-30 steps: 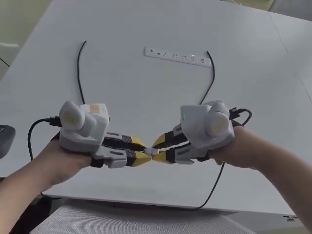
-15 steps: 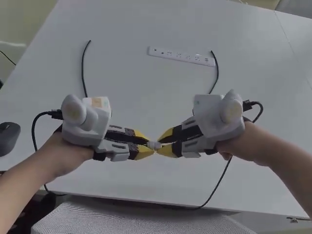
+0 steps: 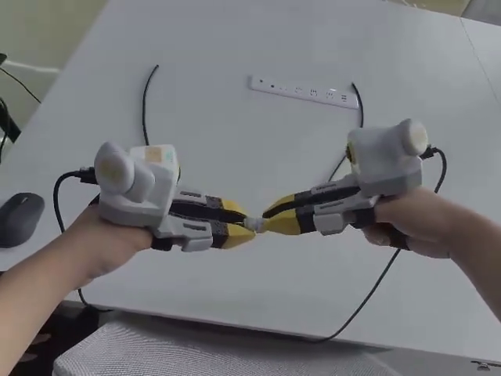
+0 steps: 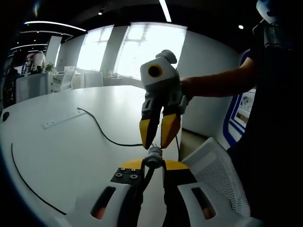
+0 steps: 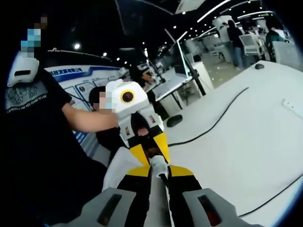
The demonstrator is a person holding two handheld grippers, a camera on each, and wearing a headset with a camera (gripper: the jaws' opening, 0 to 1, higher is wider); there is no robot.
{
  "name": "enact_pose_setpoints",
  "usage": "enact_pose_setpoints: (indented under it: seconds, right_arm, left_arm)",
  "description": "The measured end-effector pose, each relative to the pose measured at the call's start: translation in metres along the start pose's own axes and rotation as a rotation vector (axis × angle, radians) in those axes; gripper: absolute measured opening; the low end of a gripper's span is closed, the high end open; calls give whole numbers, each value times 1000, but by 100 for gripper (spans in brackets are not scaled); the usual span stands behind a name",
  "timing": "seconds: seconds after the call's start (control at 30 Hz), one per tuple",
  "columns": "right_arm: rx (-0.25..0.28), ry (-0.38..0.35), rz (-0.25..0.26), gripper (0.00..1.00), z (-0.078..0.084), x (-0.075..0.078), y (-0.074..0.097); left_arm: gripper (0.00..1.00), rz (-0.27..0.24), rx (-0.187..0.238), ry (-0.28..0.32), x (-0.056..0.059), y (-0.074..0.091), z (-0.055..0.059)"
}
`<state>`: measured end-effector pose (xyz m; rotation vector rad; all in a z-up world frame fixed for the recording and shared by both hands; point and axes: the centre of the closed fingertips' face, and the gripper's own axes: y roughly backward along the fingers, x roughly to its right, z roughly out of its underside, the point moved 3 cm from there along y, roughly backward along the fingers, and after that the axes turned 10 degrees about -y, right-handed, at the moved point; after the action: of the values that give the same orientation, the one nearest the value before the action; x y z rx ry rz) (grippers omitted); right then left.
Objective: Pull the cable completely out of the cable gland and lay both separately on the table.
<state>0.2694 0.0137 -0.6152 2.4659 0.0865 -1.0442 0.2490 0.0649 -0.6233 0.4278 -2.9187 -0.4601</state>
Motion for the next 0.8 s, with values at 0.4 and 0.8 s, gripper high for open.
enact_pose_setpoints:
  seconds: [0.4, 0.8]
  right_arm:
    - [-12, -182, -156, 11, -2, -2, 4]
    - [-95, -210, -199, 10, 12, -2, -2]
  left_arm:
    - [14, 3, -5, -82, 1, -3, -8]
    - [14, 34, -21, -115, 6, -9, -9]
